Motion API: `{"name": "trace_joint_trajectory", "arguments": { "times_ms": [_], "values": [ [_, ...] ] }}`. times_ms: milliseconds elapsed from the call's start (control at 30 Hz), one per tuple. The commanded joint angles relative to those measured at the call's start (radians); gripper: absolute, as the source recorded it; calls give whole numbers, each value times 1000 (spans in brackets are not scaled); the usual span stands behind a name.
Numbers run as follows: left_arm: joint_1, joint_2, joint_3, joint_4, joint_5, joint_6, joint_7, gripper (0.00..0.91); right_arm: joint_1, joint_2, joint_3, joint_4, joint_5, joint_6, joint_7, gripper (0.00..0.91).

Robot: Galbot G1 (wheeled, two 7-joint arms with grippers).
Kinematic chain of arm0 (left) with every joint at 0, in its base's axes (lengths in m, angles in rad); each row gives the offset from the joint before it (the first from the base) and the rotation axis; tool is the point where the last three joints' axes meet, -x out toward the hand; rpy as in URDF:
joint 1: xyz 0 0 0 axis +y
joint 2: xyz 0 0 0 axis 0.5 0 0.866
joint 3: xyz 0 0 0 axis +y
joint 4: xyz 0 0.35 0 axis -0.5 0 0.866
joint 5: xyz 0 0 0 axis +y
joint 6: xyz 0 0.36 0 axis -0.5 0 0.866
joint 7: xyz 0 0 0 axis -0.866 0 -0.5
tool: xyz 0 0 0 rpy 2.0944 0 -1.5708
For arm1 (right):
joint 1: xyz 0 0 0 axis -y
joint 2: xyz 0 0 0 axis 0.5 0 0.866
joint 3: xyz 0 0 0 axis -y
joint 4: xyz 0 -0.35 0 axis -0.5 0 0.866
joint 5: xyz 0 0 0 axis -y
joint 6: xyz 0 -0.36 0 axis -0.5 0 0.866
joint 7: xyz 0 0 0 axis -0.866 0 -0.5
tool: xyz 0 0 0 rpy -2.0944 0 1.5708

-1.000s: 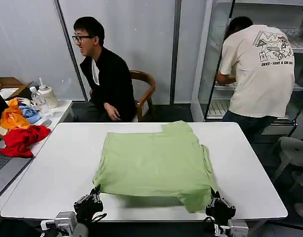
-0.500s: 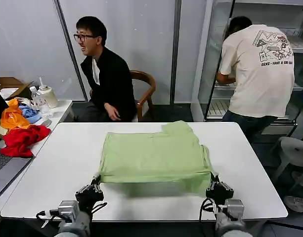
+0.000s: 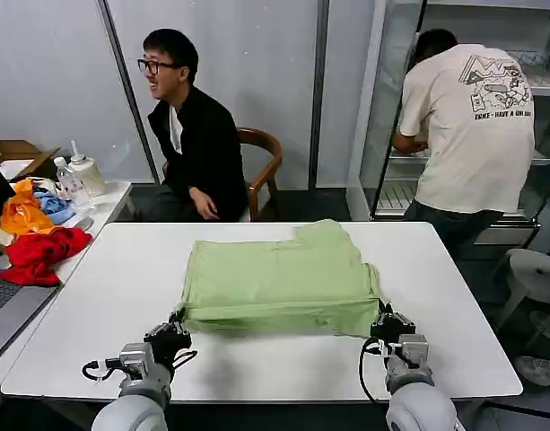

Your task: Fold and organize the clothes.

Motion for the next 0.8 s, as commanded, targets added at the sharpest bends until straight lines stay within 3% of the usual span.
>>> {"name": "trace_joint_trajectory", "arguments": {
  "times_ms": [33,800],
  "values": [
    [-60,-2,7,60,0,0,0,10,56,-2,-3,-60,5,0,-10,0],
    [-92,-23,18,150,-8,-16,26,10,83,17,-31,-143,5,13,-31,0]
  ]
}}
